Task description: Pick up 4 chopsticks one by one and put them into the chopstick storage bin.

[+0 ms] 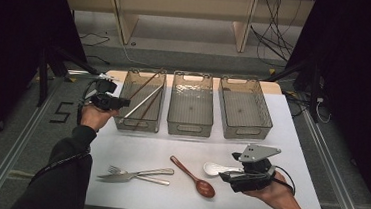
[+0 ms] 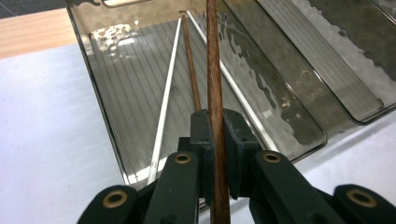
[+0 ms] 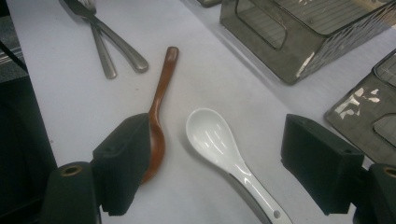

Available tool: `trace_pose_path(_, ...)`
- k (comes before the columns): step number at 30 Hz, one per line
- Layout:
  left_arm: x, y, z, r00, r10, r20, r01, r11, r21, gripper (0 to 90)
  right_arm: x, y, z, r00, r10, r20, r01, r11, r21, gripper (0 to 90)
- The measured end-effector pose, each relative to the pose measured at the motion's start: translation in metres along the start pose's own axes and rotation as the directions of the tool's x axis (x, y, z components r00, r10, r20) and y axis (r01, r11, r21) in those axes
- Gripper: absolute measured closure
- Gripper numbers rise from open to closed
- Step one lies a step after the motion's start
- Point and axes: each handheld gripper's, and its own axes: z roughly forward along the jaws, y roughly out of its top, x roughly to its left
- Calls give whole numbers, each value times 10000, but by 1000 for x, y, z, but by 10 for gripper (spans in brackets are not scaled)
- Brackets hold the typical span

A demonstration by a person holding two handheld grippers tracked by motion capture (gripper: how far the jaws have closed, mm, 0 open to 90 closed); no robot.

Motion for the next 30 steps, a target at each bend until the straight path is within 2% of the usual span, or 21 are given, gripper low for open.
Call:
trace_pose_path(2, 1, 0, 1, 10000, 27, -74, -26, 9999, 131, 826, 1, 0, 0, 10000, -3, -16, 3, 10000, 10, 254)
trace_pose_path(10, 1, 0, 11, 9994, -284, -179, 291, 9986, 433, 822, 1, 0, 0, 10000, -74, -23, 74, 10000, 16, 254)
trace_pose_path(14, 1, -2, 14, 9989, -418, -201, 426, 9983, 403, 809, 1, 1, 0, 10000, -83, -46, 83, 10000, 11, 255)
trace_pose_path(16, 1, -2, 15, 9984, -554, -153, 559, 9977, 382, 696, 1, 1, 0, 9999, -87, -51, 87, 10000, 1, 255)
trace_pose_path(19, -1, -3, 12, 9984, -572, 23, 571, 9978, 347, 634, 1, 1, 0, 10000, -72, -35, 72, 10000, 11, 256)
trace_pose_path(21, -4, -4, 8, 9985, -535, 133, 533, 9984, 204, 557, 1, 1, 0, 10000, -65, -24, 65, 10000, 2, 255)
trace_pose_path(30, -29, -14, -21, 9965, 83, 837, -27, 9977, -671, 317, -1, 0, 0, 10000, -74, 24, 74, 9999, 87, 254)
